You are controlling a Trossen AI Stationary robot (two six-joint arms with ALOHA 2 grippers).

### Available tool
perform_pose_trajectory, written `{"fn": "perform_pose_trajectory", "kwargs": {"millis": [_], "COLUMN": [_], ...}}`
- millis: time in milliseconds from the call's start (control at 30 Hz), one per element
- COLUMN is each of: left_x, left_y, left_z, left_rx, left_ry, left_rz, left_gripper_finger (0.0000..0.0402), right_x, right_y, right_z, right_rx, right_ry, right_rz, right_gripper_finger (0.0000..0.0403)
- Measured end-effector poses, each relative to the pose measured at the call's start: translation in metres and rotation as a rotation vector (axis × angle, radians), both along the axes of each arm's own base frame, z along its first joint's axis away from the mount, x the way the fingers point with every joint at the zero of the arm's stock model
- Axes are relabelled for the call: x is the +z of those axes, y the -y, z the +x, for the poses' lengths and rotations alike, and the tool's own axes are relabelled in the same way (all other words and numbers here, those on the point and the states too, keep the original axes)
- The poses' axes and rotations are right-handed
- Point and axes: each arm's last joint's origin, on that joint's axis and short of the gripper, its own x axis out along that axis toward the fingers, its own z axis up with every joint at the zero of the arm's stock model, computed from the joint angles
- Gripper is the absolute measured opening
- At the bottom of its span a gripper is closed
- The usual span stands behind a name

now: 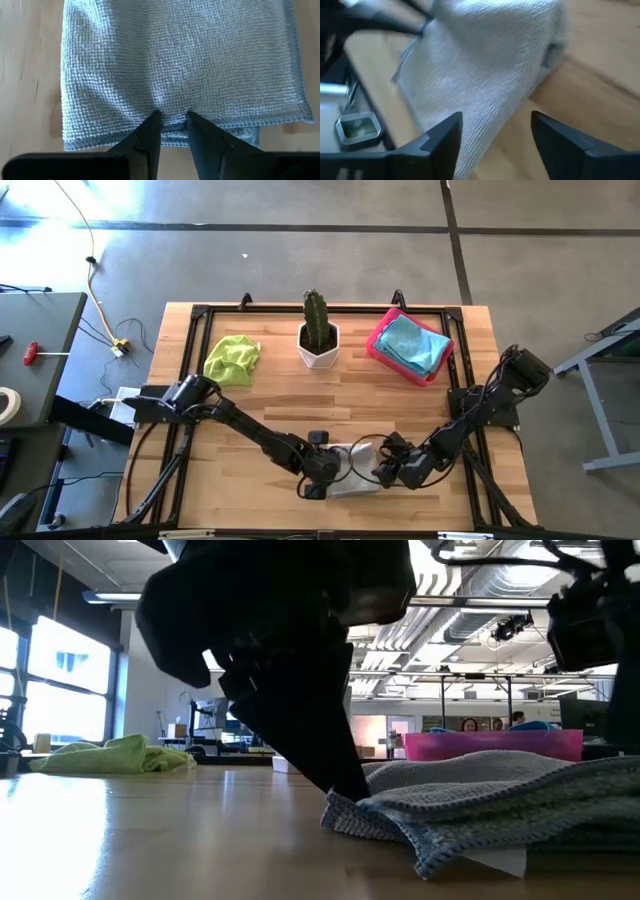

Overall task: Fold microfiber towels
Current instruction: Put the gray microfiber towel into the red bin

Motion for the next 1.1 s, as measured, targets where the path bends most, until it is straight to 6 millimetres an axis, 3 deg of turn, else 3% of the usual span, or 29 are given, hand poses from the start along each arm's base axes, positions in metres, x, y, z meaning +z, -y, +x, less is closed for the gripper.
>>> {"fn": "perform_pose_trajectory", "kwargs": {"millis": [167, 600, 767, 1033, 1100], "left_x": [-0.001, -0.002, -0.001, -0.001, 0.001], "left_y": [0.000, 0.000, 0.000, 0.000, 0.000], "left_z": [0.000, 0.002, 0.002, 0.002, 0.001], "left_rx": [0.041, 0.064, 0.065, 0.064, 0.063], "left_ry": [0.002, 0.027, 0.029, 0.027, 0.027], "left_rz": [-0.022, -0.018, -0.018, -0.012, -0.011], "left_gripper_finger": [0.0085, 0.0085, 0.0085, 0.0085, 0.0085], "right_x": [-0.010, -0.033, -0.040, -0.041, -0.041], "right_y": [0.004, -0.003, -0.004, -0.002, -0.002], "right_z": [0.006, 0.023, 0.025, 0.025, 0.025], "right_rx": [-0.082, -0.140, -0.157, -0.139, -0.116], "right_ry": [-0.027, 0.090, 0.101, 0.108, 0.111], "right_rz": [0.019, 0.035, 0.014, -0.035, -0.069], "right_gripper_finger": [0.0251, 0.0233, 0.0178, 0.0022, 0.0009]}}
